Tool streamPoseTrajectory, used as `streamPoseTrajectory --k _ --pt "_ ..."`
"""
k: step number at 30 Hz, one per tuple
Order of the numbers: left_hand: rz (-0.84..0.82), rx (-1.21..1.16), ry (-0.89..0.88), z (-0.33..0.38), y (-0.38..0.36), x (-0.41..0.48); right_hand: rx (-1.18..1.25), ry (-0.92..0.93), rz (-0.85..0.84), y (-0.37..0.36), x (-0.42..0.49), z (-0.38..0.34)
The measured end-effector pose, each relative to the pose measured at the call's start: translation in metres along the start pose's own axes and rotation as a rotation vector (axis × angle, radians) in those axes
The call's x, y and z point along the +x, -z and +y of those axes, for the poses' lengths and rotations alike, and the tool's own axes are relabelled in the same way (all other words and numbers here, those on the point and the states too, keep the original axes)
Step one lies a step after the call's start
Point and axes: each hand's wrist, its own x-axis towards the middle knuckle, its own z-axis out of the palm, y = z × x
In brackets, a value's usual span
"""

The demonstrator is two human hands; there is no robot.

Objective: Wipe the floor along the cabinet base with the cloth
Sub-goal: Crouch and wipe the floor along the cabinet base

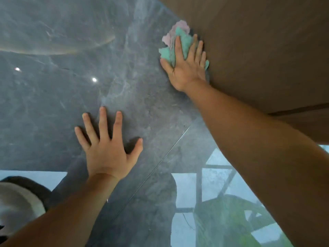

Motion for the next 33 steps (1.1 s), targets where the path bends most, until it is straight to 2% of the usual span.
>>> streamPoseTrajectory --k 4,8,10,12,14,19,22,25,28,31,33 --pt "-0.028 -0.005 -0.001 -0.002 0.003 0.0 -0.066 0.191 -0.015 -0.013 -0.105 0.041" --pt "-0.054 0.004 0.002 0.002 0.008 0.0 -0.043 0.227 -0.129 -0.03 -0.265 0.081" --pt "-0.075 0.023 -0.002 0.001 0.009 0.0 -0.074 0.248 -0.21 -0.033 -0.299 0.084" --pt "-0.072 0.014 -0.008 0.002 0.01 0.001 -0.08 0.291 -0.181 -0.029 -0.275 0.077" --pt "-0.086 0.03 0.019 -0.001 0.008 -0.001 -0.046 0.337 -0.12 -0.029 -0.214 0.055" --pt "-0.063 -0.005 0.019 0.004 0.01 0.0 0.012 0.102 -0.078 0.005 -0.021 0.009" --pt "-0.03 -0.017 0.003 0.0 0.004 0.001 0.021 0.039 -0.101 0.009 0.016 0.003" --pt "-0.026 -0.011 0.001 -0.001 0.002 0.0 -0.037 0.166 -0.03 0.0 -0.036 0.02" --pt "-0.019 0.009 -0.005 -0.001 -0.001 0.0 0.001 0.212 -0.006 -0.02 -0.157 0.053" --pt "-0.014 0.023 -0.011 -0.001 -0.004 0.001 -0.002 0.185 -0.093 -0.034 -0.263 0.08" --pt "-0.001 0.035 -0.014 -0.004 -0.008 0.0 -0.049 0.176 -0.167 -0.039 -0.287 0.084"
